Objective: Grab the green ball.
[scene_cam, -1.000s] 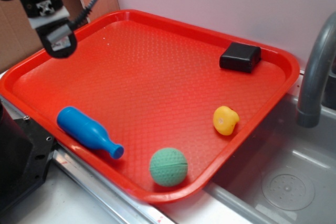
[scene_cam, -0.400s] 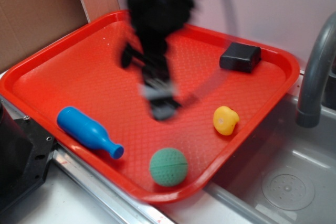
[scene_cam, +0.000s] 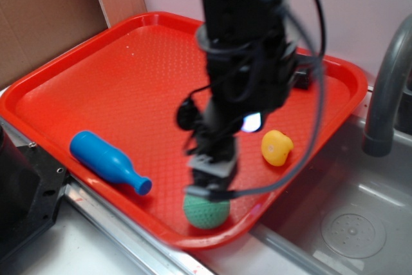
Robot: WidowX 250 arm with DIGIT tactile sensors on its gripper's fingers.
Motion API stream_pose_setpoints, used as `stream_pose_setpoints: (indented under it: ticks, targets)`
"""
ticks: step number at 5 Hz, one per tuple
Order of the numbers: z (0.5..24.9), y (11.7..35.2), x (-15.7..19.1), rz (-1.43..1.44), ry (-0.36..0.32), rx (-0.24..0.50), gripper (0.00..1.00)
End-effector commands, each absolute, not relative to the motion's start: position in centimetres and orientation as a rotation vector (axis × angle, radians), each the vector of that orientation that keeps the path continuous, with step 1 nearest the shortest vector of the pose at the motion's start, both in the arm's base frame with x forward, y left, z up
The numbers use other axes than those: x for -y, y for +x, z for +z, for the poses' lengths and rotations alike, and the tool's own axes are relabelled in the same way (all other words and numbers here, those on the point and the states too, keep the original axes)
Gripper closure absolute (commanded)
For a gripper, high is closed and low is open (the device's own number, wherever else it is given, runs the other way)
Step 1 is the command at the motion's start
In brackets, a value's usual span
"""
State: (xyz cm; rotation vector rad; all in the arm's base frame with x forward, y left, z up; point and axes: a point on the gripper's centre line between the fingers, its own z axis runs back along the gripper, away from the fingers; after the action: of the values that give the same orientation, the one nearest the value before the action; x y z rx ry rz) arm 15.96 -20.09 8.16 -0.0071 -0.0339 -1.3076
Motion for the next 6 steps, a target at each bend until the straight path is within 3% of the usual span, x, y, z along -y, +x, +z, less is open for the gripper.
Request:
stream_pose_setpoints:
  ticks: [1, 2, 5, 6]
  targets:
    - [10.8, 11.2, 19.0, -1.485, -0.004, 0.147, 0.0]
    - [8.9, 11.1, 18.7, -1.479, 0.036, 0.083, 0.0]
    - [3.4, 12.0, 18.5, -1.488, 0.007, 0.003, 0.0]
    - [2.9, 12.3, 18.6, -1.485, -0.004, -0.003, 0.0]
